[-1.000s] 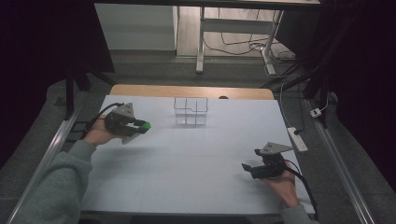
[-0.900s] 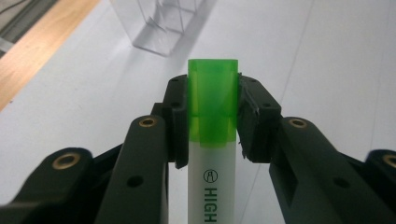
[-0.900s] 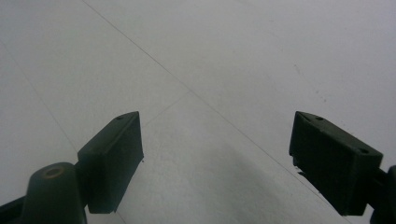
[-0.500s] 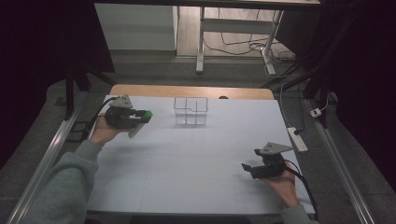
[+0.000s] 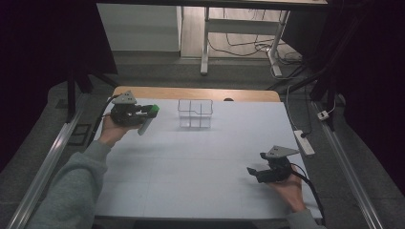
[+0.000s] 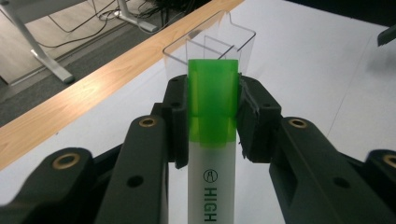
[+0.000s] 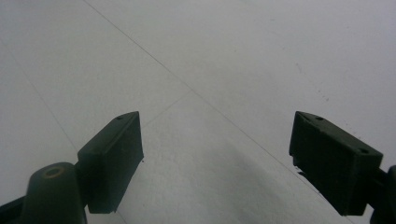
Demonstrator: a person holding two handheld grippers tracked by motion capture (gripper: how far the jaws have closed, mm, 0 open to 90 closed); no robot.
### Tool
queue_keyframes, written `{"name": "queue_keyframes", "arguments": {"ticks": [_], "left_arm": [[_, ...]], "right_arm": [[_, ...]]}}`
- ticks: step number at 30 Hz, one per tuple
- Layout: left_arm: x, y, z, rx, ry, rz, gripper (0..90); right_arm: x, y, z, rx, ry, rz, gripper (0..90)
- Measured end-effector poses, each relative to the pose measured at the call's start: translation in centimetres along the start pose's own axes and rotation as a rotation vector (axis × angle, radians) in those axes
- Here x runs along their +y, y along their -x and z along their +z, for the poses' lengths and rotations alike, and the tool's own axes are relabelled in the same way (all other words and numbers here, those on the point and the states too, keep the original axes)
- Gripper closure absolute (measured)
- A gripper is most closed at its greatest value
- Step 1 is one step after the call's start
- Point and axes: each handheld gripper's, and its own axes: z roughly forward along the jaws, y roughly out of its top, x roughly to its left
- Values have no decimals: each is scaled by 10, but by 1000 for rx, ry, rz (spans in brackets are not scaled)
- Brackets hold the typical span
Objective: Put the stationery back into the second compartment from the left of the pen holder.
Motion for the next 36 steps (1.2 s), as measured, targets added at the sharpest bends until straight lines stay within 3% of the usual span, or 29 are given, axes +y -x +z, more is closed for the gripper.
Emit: {"name": "queue_keyframes", "arguments": {"ticks": [9,24,36], "left_arm": [[17,6,14,-11,18,12,669],[40,3,32,9,68,-25,669],[61,5,48,-1,76,-15,668]], "right_arm": [[0,0,1,-1,-2,1,170],[-1,1,1,0,-4,3,170],[-1,0,2,2,-7,5,170]]}}
